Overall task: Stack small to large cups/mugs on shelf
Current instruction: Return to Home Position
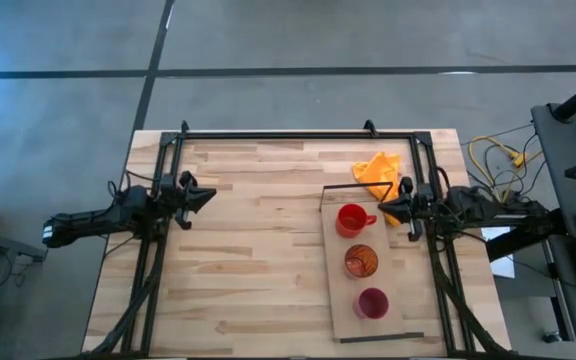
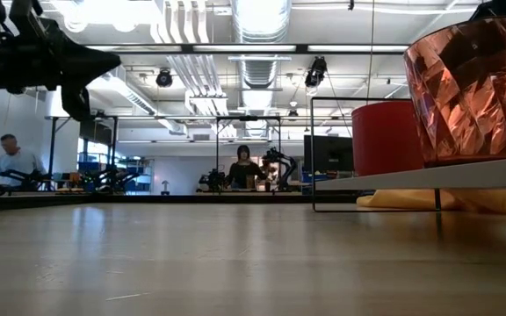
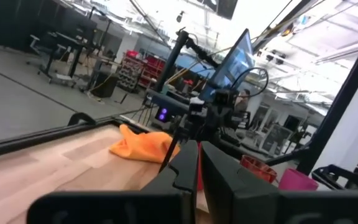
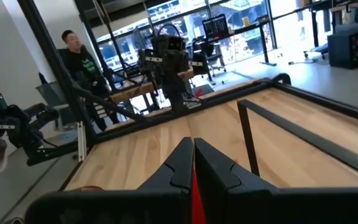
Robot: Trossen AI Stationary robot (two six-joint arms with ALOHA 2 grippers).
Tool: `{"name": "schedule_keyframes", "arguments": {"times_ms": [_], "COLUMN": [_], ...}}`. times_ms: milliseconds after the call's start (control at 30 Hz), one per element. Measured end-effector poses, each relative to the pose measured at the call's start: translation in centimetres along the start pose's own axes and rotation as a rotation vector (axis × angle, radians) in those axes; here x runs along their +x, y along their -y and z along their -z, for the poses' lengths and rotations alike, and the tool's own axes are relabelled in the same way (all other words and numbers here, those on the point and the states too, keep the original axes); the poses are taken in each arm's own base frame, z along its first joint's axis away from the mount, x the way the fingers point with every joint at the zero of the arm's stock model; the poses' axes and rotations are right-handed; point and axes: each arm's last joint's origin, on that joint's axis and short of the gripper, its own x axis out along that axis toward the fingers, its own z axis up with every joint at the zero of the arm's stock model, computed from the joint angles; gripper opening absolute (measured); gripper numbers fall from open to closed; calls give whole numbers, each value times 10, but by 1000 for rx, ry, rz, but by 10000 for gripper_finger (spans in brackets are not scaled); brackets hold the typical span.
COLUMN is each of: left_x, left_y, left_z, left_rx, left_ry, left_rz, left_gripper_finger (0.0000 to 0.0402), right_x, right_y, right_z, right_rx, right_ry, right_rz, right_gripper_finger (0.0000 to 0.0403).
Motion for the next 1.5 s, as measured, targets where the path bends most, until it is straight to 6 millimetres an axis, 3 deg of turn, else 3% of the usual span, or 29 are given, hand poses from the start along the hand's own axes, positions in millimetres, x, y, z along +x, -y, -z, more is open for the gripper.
{"name": "schedule_keyframes", "arguments": {"times_ms": [267,467,600,867,1067,1500], "left_x": [0,0,0,0,0,-1], "left_y": [0,0,-1,-3,-1,-6], "left_z": [0,-1,-1,-1,2,14], "left_rx": [-9,-80,-81,-72,-24,-6], "left_ry": [6,12,37,55,-11,-138], "left_rz": [3,5,-48,-92,-14,-63], "left_gripper_finger": [3,3,3,3,3,0], "right_x": [2,5,6,6,6,6], "right_y": [3,6,7,9,8,8], "right_z": [11,21,22,22,22,23], "right_rx": [22,247,294,190,121,-97], "right_ry": [-31,-44,-48,-29,-47,-69], "right_rz": [10,31,55,123,90,64], "right_gripper_finger": [8,8,8,8,8,8]}}
